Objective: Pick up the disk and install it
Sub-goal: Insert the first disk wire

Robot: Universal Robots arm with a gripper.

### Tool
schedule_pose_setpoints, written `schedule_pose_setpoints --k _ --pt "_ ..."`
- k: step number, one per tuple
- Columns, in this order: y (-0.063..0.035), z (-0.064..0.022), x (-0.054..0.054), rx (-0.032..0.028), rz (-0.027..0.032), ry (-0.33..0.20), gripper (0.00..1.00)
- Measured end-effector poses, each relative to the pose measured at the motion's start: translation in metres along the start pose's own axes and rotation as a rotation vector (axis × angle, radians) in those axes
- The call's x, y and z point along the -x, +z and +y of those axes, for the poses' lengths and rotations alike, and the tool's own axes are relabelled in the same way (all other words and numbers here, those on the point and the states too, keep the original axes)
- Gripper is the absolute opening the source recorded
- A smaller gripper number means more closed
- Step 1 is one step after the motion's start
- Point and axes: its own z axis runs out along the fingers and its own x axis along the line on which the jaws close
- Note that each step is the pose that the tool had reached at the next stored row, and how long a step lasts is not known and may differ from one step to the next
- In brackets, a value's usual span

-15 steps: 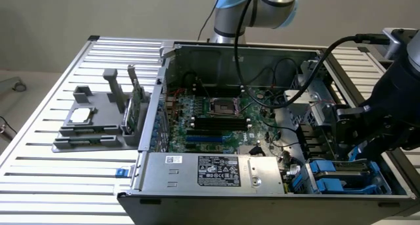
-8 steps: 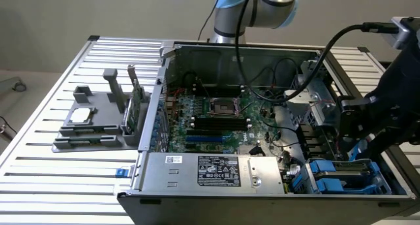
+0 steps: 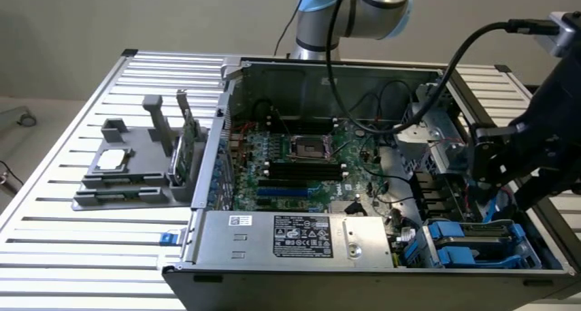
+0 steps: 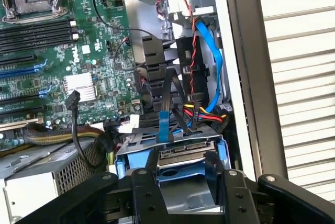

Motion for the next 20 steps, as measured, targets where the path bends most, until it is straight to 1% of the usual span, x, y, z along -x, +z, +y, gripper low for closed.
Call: schedule_pose_setpoints --k 10,12,20 --pt "0.0006 0.0063 0.005 0.0039 0.0006 0.003 0.48" --pt "0.0008 0.0077 0.006 0.0062 0.0010 0.004 0.48" --pt "0.0015 0.0130 0.011 0.0181 0.0033 0.005 0.48"
